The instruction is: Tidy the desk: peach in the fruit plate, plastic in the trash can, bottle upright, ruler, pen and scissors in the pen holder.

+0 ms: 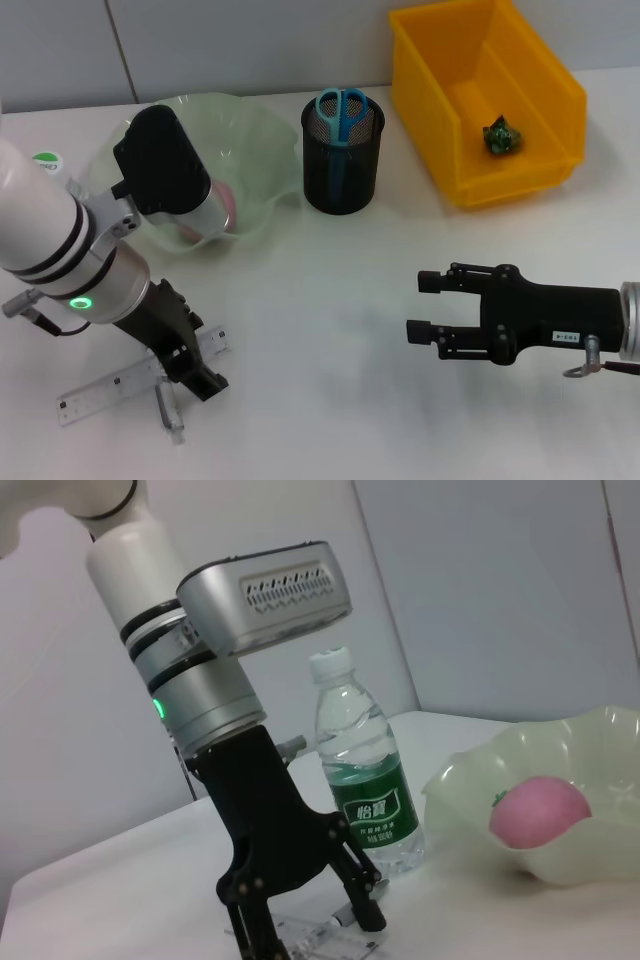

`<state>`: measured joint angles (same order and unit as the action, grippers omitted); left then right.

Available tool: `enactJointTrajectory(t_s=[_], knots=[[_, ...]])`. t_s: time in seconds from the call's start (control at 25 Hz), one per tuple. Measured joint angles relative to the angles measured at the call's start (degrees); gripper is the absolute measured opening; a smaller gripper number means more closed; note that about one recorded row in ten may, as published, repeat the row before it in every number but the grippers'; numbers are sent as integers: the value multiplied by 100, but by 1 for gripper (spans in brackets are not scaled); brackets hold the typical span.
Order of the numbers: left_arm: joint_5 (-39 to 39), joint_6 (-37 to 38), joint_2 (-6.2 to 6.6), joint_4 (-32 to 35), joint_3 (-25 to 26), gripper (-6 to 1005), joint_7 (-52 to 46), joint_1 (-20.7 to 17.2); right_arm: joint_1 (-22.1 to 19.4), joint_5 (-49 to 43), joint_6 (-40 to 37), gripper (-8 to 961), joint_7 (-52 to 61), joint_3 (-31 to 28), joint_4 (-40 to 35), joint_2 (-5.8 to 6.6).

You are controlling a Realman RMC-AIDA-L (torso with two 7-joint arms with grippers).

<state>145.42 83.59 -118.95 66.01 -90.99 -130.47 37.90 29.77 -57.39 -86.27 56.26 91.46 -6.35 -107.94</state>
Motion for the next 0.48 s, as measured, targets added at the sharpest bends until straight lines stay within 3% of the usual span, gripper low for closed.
enactJointTrajectory(t_s=[0.48], knots=[[50, -105, 23, -242, 76, 748, 236, -3, 179, -1, 0, 746, 424, -6, 138, 152]])
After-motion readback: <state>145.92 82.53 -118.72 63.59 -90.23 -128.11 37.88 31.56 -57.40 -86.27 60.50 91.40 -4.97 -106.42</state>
